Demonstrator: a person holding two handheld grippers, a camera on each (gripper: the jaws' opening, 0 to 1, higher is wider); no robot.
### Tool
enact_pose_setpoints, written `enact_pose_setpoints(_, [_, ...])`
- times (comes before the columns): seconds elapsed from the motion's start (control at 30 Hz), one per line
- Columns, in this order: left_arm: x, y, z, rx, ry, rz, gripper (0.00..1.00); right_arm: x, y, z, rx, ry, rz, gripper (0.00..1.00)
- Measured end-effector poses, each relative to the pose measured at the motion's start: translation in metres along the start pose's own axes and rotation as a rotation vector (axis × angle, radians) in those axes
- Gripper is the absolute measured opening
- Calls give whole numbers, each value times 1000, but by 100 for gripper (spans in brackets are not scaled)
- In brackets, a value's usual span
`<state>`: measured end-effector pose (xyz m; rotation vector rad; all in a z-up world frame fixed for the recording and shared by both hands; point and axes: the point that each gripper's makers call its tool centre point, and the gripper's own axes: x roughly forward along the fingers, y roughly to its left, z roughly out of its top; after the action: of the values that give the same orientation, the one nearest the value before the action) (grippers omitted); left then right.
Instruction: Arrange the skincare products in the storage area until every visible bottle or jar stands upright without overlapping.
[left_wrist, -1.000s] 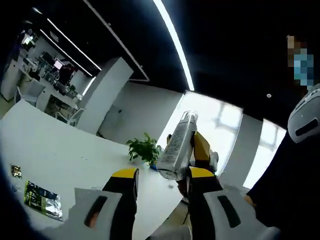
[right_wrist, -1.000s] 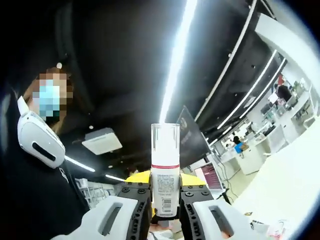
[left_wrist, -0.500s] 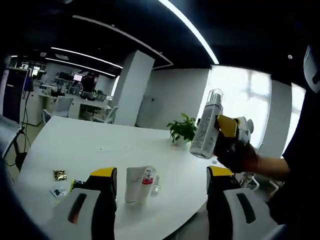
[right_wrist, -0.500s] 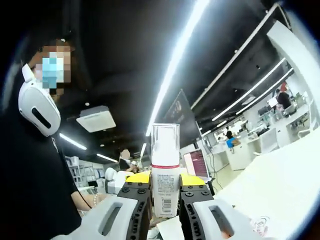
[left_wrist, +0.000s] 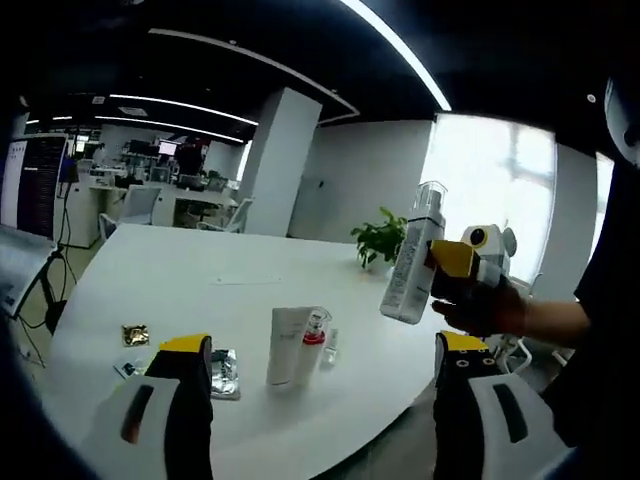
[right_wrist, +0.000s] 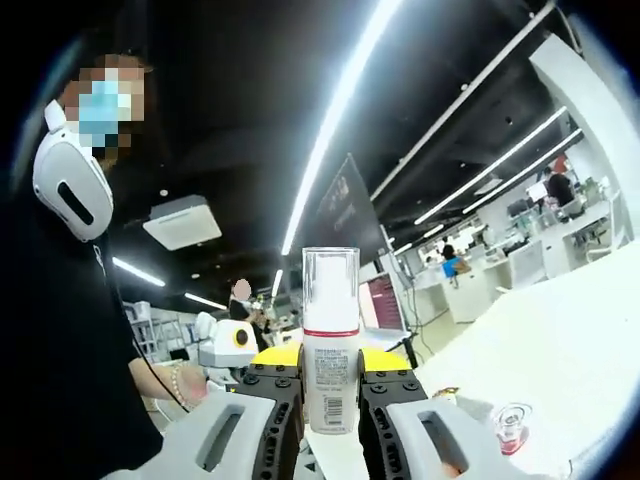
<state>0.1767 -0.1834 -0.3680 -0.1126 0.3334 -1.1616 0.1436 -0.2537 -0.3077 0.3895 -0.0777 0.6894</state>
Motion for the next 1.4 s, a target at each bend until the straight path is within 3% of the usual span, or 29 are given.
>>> enact_pose_setpoints(0.33, [10,0,-15,-15,23,-1,99,-4,-20,-52,-83,138,-5,10])
enact_pose_setpoints(0.63, [10,18,-24,4,78,52,99,-8,-51,-90,-140,213,-4,9])
enact_pose_setpoints(0.8, [21,25,-21,-3,78,65,99,-3,-66,-118,-204,275,41,9])
enact_pose_setpoints(0.93, [28,31,-24,-21,82,77,99,3,-82,-141,-190,325,37,9])
enact_pose_setpoints(1.27, [30,54,-44,-79,120,136,97,0,-113,-195,-242,468,57,9])
enact_pose_setpoints(1.4, [30,61,-51,-92,139,157,96,5,-116,-210,-334,504,83,9])
